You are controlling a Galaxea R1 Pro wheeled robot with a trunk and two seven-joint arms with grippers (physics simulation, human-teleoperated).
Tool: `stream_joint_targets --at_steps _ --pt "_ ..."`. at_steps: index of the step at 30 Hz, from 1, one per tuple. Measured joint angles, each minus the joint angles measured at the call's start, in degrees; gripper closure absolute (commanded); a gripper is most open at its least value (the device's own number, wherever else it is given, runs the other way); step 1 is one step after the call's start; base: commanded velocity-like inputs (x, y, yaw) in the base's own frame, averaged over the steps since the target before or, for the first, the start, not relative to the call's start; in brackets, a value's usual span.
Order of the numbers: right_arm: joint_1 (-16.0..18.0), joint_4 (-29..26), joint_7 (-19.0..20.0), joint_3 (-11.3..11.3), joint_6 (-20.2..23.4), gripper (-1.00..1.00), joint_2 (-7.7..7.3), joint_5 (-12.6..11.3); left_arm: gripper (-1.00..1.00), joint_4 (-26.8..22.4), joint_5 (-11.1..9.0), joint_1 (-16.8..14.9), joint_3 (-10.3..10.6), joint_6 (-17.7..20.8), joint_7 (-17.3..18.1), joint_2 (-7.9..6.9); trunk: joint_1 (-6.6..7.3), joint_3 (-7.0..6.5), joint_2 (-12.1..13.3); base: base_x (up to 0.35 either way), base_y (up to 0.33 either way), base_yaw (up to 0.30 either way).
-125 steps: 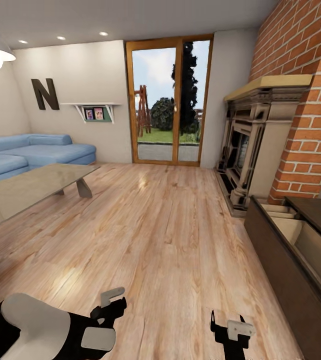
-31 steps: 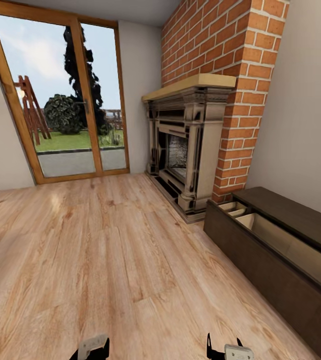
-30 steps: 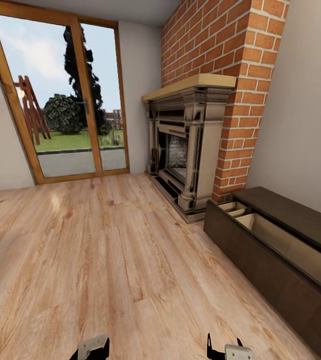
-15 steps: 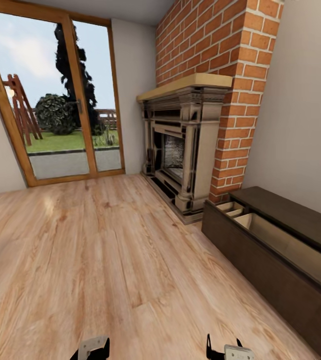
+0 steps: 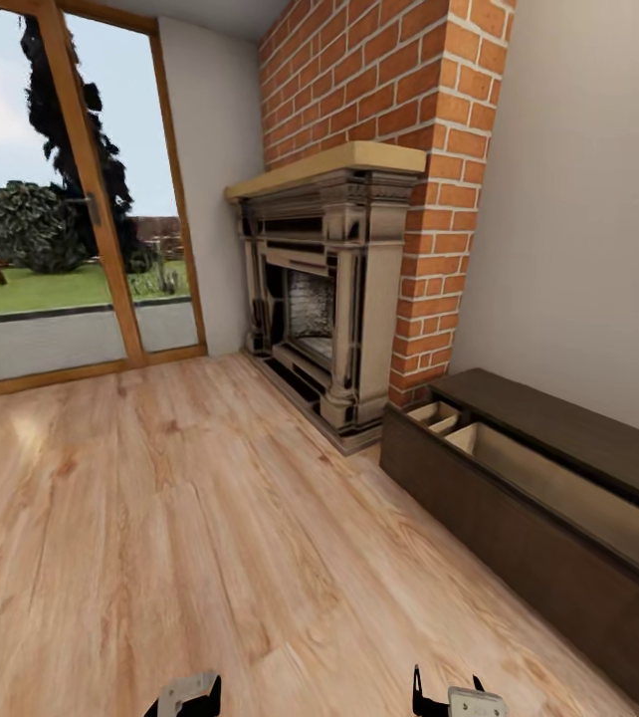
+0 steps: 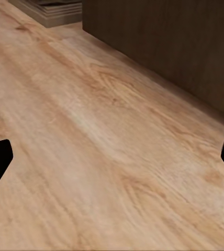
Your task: Place each of the two pumpkins and all three candles from the living room inside a cabinet in the living room (use any cabinet), then make sure every cabinet is closed, and position the cauldron so it is next to a table in the living room.
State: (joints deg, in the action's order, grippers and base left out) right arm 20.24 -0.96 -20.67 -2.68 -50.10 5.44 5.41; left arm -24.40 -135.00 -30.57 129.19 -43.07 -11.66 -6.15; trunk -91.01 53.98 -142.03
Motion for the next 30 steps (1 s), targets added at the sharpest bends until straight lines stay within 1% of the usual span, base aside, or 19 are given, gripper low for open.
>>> stream_joint_targets --at_steps 5,12,24,30 --pt "0.0 0.0 0.1 0.0 0.0 -1.00 0.00 0.0 -1.00 0.0 0.0 0.0 0.0 0.1 0.0 0.01 0.00 0.00 0.0 0.244 0.158 -0.300" --pt "0.0 0.0 0.1 0.1 0.0 -1.00 0.07 0.0 -1.00 -0.1 0.0 0.0 0.0 0.1 -0.1 0.27 -0.01 0.00 0.0 0.171 0.018 -0.300" --pt "0.0 0.0 0.1 0.1 0.3 -1.00 0.25 0.0 -1.00 -0.1 0.0 0.0 0.0 0.2 -0.1 0.45 -0.03 0.00 0.0 0.036 0.007 -0.300" --pt "0.0 0.0 0.1 0.1 0.4 -1.00 0.25 0.0 -1.00 -0.1 0.0 0.0 0.0 0.2 -0.1 0.52 0.00 0.00 0.0 0.202 0.158 -0.300"
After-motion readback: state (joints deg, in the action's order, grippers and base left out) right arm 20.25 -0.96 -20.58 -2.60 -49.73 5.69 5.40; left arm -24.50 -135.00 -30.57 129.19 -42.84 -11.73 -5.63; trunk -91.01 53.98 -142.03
